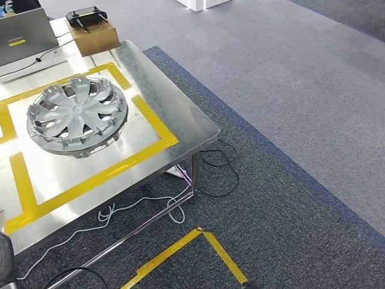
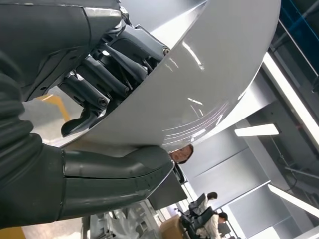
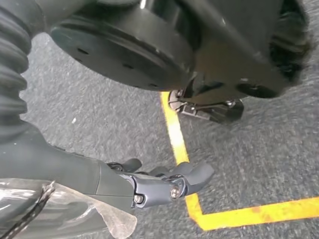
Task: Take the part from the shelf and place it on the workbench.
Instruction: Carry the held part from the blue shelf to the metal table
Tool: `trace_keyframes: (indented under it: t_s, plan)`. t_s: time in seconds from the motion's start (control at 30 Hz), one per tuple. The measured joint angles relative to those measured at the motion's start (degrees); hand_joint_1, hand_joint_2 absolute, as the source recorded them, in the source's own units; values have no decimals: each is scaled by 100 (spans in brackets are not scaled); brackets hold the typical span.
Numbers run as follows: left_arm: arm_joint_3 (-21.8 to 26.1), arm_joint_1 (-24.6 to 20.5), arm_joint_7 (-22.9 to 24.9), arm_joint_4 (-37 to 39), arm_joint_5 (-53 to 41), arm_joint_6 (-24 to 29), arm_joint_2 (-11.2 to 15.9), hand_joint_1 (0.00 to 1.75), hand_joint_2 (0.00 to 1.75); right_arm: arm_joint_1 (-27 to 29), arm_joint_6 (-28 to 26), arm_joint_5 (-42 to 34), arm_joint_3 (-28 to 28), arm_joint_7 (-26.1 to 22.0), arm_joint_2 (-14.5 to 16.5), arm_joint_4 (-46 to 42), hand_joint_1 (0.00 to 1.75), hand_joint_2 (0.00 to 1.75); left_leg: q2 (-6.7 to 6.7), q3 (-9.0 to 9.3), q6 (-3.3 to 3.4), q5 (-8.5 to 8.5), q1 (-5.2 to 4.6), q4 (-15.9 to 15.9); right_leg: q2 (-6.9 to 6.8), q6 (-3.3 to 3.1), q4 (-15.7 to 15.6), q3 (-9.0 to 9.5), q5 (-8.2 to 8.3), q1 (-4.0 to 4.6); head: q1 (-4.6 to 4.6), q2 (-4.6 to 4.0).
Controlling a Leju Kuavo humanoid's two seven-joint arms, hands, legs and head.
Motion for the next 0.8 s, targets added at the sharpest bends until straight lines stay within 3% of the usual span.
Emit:
trace_keyframes:
  t_s: [0.03,0.07,0.13,0.17,0.2,0.33,0.4,0.47,0.53,0.57,0.6,0.63,0.7,0.73,0.8]
  plan:
    - [2,2,-1,0,0,-1,0,175,175,1,3,-3,0,-4,0,-1,0,175,-7,51,-4,-42,-3,0,0,-7,27,-102,61,2,1,0]
    - [4,4,-1,0,1,-1,-1,175,175,1,6,-6,-1,-8,0,-1,0,175,-13,122,-12,-93,-3,0,0,-23,-176,-85,243,4,3,0]
    - [10,3,-1,0,1,-2,-2,175,175,8,6,-5,-1,-3,0,-1,0,175,-22,274,-43,-211,-6,1,-1,-75,-895,119,749,10,1,0]
    - [13,2,-1,0,1,-2,-2,175,175,13,5,-5,-1,1,0,-1,0,175,-24,324,-69,-264,-10,0,-3,-104,-1190,210,880,19,0,0]
    - [16,1,0,-1,1,-2,-3,175,175,15,4,-6,-1,5,0,-1,0,175,-26,346,-101,-305,-13,-7,-5,-140,-1353,274,953,32,-2,0]
    - [20,-5,-1,-4,-1,-2,-3,175,175,15,3,-5,-1,0,6,-2,0,175,-13,340,-226,-294,-14,196,4,-296,-1482,452,939,29,-13,0]
    - [20,-12,-1,-6,0,-2,-2,175,175,15,8,-3,-1,-1,11,-4,0,175,0,47,-276,-380,0,734,1,-355,-1541,581,882,13,-24,0]
    - [24,-9,-1,-7,-1,-2,1,175,175,17,36,2,-1,0,9,-3,0,175,3,-402,-330,-687,24,1388,-2,-381,-1560,690,806,12,-28,0]
    - [32,-7,-1,-7,-7,-2,3,175,175,24,89,13,1,3,8,-2,0,175,5,-704,-359,-882,44,1630,-12,-378,-1559,817,715,13,-30,0]
    - [37,-9,-1,-7,-13,-1,3,175,175,27,116,21,2,4,8,-2,0,175,13,-743,-356,-799,49,1505,-24,-371,-1558,897,659,12,-32,0]
    - [42,-13,-1,-7,-21,-1,4,175,175,31,138,29,4,5,9,-2,0,175,45,-722,-342,-570,51,1232,-46,-354,-1558,983,595,12,-34,0]
    - [47,-17,-1,-7,-33,0,4,175,175,43,151,37,5,6,10,0,0,175,135,-684,-320,-233,45,888,-75,-333,-1559,1052,529,15,-37,0]
    - [64,-25,0,-7,-59,-1,-1,175,175,61,160,49,7,8,10,5,0,175,316,-650,-263,194,9,426,-150,-266,-1543,1146,393,40,-44,0]
    - [77,-29,0,-10,-68,-2,-9,175,175,68,160,52,8,10,9,8,0,175,351,-659,-231,274,-12,358,-199,-231,-1543,1164,337,52,-47,0]
    - [115,-41,-1,-27,-71,-1,-43,175,175,52,160,60,9,14,9,8,0,175,247,-648,-166,269,-19,363,-301,-157,-1577,1225,253,60,-50,0]
